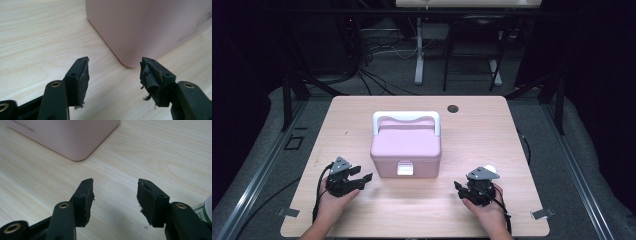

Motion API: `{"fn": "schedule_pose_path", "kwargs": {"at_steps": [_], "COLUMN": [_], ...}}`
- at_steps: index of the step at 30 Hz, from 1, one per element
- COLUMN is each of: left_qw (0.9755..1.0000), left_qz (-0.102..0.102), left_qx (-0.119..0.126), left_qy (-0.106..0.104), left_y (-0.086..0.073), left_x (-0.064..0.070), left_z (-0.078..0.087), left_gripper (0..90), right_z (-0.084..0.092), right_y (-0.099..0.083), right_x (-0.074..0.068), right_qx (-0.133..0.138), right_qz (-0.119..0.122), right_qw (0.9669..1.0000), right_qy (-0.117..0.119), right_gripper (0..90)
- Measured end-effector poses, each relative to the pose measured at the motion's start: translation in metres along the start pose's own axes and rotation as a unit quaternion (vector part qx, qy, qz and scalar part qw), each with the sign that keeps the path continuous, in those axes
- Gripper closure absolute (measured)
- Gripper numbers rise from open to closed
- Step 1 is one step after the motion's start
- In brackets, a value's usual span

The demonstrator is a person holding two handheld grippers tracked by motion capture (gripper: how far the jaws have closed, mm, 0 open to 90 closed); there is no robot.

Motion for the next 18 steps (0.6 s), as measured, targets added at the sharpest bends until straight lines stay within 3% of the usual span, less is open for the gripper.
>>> {"fn": "schedule_pose_path", "kwargs": {"at_steps": [2,11,18], "left_qw": [0.9999,0.9999,0.9996], "left_qz": [0.01,0.01,0.025], "left_qx": [0.003,0.005,0.013], "left_qy": [-0.001,0.001,-0.002], "left_y": [-0.0004,0.0002,0.0009], "left_x": [-0.0001,0.0014,-0.0008], "left_z": [0.0007,0.0036,0.0031], "left_gripper": [41.8,42.5,44.5], "right_z": [0.0,0.0001,-0.0006], "right_y": [-0.0004,-0.0006,0.0008], "right_x": [-0.0004,-0.0014,-0.0001], "right_qx": [0.001,0.004,0.006], "right_qz": [-0.007,-0.006,-0.009], "right_qw": [1.0,1.0,0.9999], "right_qy": [0.005,-0.006,-0.007], "right_gripper": [47.8,47.7,48.2]}}
Point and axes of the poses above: each handheld gripper's, and its own axes: z roughly backward along the jaws, y roughly out of its top, x roughly to its right, the point moved 1 cm from there along -z, roughly forward along the jaws, and after that the axes turned 10 degrees about -x, right-handed, at the moved point
